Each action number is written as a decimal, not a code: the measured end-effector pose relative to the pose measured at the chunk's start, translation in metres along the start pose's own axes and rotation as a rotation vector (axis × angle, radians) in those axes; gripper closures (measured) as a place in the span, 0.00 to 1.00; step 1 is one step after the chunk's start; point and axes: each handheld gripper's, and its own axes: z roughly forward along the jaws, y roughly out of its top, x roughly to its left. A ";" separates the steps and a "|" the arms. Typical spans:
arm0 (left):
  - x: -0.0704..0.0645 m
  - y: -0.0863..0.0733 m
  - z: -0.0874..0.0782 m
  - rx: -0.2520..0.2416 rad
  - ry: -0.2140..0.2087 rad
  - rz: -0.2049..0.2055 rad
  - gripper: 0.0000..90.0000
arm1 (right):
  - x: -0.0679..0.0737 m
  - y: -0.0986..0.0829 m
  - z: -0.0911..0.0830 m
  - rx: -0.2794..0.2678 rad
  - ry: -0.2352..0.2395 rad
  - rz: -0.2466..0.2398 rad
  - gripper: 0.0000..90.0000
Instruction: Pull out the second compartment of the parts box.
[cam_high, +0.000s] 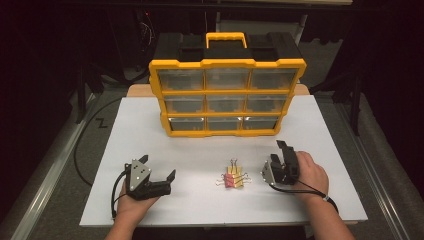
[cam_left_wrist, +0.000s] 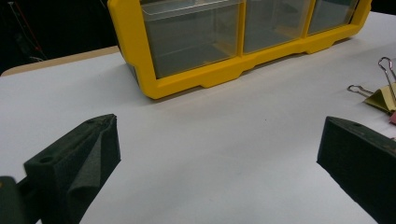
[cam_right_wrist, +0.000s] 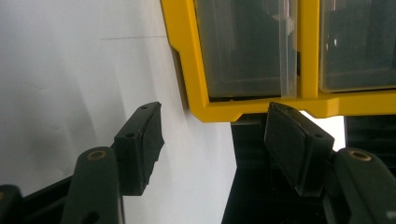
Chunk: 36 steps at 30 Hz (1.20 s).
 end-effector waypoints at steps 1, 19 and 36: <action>0.000 0.000 0.000 0.000 0.000 0.000 0.00 | 0.000 0.000 0.000 0.000 0.000 0.000 0.44; 0.003 -0.001 0.001 0.008 -0.011 -0.031 0.00 | -0.001 0.008 0.002 0.025 -0.017 -0.036 0.49; 0.000 0.001 0.002 0.032 0.001 -0.012 0.01 | -0.020 0.023 0.013 0.031 -0.042 -0.055 0.51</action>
